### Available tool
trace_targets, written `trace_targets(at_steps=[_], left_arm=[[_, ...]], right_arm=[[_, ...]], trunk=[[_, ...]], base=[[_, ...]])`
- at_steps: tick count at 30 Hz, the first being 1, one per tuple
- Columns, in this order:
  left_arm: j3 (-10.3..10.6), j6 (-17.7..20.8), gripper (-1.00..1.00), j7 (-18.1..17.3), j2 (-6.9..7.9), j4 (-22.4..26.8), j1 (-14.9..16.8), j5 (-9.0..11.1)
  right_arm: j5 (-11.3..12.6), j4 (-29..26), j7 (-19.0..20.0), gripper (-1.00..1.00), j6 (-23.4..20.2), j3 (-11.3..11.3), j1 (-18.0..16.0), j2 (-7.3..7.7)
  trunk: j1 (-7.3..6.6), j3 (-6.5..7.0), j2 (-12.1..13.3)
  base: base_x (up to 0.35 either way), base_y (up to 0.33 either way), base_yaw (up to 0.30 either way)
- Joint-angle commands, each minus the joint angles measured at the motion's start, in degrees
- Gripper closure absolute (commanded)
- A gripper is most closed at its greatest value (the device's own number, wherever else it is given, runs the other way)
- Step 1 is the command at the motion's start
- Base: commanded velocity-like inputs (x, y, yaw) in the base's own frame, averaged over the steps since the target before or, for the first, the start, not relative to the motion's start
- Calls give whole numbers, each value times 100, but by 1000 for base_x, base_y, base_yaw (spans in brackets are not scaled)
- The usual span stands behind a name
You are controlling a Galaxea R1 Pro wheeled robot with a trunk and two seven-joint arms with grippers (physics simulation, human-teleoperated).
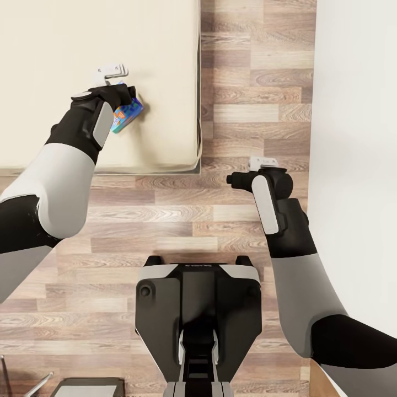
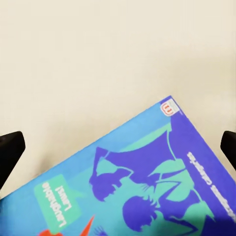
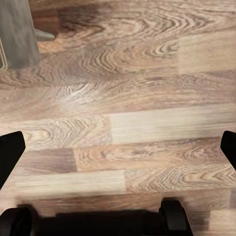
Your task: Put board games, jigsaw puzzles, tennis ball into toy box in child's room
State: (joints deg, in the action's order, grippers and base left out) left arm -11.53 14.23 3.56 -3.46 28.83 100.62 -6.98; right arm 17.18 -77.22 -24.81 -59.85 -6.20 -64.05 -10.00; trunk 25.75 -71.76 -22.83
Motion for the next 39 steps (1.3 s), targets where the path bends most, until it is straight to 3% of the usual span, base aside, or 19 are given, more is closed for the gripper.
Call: trace_targets(at_steps=[1, 39], left_arm=[[-38, 31, -100, -8, -7, 6, 1, -58], [-51, 97, -100, -4, -15, 7, 1, -49]], right_arm=[[58, -4, -59, -100, -15, -4, -3, 0], [54, 41, -59, -100, -15, -12, -3, 0]], trunk=[[3, -6, -9], [3, -6, -9]], base=[[-43, 0, 0], [-139, 0, 0]])
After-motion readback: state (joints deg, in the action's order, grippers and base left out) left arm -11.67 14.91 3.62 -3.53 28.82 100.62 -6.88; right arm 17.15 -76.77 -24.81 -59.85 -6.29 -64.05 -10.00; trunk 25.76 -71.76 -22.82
